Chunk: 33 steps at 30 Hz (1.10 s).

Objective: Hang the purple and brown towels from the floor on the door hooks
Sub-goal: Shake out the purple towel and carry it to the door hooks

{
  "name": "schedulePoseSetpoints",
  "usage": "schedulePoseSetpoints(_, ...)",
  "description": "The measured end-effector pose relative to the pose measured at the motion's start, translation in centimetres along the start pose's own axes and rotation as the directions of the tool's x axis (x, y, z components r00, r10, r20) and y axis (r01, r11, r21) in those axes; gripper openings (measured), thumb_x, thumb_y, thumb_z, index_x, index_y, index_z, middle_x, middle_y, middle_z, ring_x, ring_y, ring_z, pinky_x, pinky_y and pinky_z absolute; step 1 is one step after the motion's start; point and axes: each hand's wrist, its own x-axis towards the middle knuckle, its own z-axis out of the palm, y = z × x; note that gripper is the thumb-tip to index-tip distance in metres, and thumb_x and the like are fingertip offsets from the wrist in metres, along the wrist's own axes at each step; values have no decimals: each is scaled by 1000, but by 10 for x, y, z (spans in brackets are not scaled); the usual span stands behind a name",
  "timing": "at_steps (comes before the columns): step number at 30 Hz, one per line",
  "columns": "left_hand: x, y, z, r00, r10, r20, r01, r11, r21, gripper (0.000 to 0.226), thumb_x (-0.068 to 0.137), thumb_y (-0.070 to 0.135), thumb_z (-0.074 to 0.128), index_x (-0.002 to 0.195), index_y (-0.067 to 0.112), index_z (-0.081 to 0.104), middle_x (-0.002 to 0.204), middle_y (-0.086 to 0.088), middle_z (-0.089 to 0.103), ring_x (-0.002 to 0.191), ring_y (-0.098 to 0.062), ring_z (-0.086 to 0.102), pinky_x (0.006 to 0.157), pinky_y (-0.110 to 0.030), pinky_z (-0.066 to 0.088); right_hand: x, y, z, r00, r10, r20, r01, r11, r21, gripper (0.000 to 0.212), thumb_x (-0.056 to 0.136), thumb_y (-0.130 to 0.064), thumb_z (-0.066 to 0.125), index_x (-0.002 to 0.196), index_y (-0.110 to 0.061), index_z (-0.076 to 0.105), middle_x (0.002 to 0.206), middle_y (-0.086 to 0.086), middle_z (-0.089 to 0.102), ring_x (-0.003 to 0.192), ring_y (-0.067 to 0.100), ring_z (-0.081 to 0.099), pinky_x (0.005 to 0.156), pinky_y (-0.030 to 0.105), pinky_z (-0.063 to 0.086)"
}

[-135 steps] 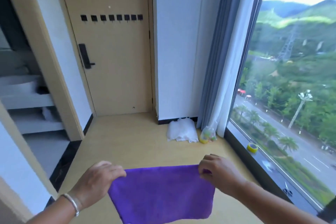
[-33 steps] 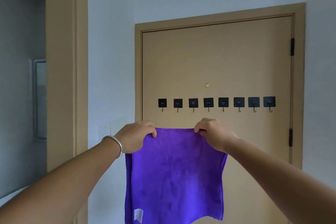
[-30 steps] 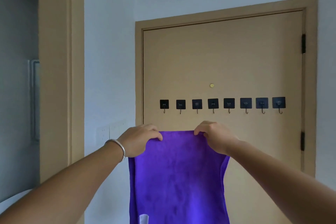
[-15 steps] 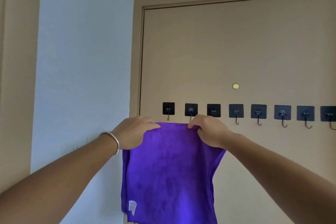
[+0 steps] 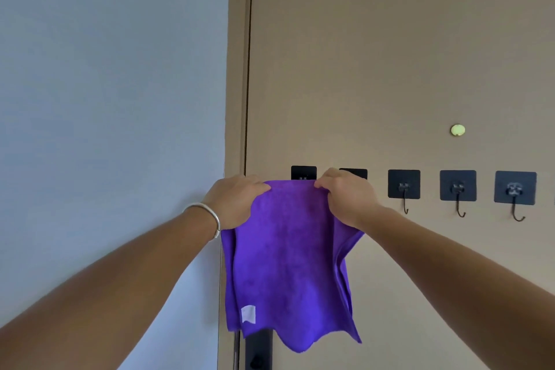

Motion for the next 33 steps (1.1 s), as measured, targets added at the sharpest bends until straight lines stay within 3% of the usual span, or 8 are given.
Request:
schedulePoseSetpoints(9, 49, -10, 47, 999, 6, 35, -8, 998, 57, 58, 84, 1, 44, 137, 25, 46, 127, 2, 52, 112, -20, 51, 86, -35, 47, 31, 36, 51, 998, -41, 55, 52, 978, -200, 40, 89, -7, 42, 122, -22, 57, 115, 0, 53, 107, 22, 51, 69, 31, 43)
schedulePoseSetpoints(14, 69, -7, 73, 997, -25, 68, 19, 997, 79, 60, 85, 4, 45, 141, 25, 40, 126, 1, 50, 111, -21, 50, 86, -37, 48, 34, 48, 68, 994, -83, 69, 100, 949, -298, 38, 89, -6, 41, 123, -20, 55, 113, 2, 52, 106, 24, 50, 70, 32, 36)
schedulePoseSetpoints(20, 69, -5, 95, 995, -95, 37, 97, 995, -34, 60, 84, 4, 43, 140, 27, 40, 127, 6, 49, 113, -18, 50, 89, -35, 47, 34, 41, 82, 993, -117, 21, 118, 934, -337, 30, 88, -4, 40, 112, -13, 56, 108, 7, 53, 96, 26, 53, 70, 35, 38)
schedulePoseSetpoints(23, 66, -5, 103, 994, -108, 20, 109, 989, -99, 55, 85, 7, 43, 135, 29, 44, 122, 7, 51, 109, -16, 52, 88, -32, 47, 32, 33, 90, 995, -97, 13, 95, 927, -362, 27, 89, -4, 39, 109, -11, 56, 105, 8, 54, 93, 28, 54, 69, 35, 38)
schedulePoseSetpoints(28, 51, 3, 123, 989, -107, 102, 129, 962, -240, 45, 87, 11, 47, 124, 35, 52, 109, 12, 54, 96, -11, 54, 81, -27, 49, 17, 19, 111, 995, -91, 48, 103, 920, -379, 25, 93, -8, 38, 112, -7, 54, 104, 11, 55, 90, 29, 55, 69, 37, 36)
schedulePoseSetpoints(33, 46, 23, 141, 990, -35, 135, 74, 951, -301, 27, 80, 10, 44, 97, 28, 54, 91, 9, 50, 85, -16, 55, 72, -32, 48, 3, 7, 119, 997, -43, 59, 61, 931, -361, 24, 92, -11, 44, 112, -10, 57, 104, 9, 60, 88, 27, 58, 73, 36, 44)
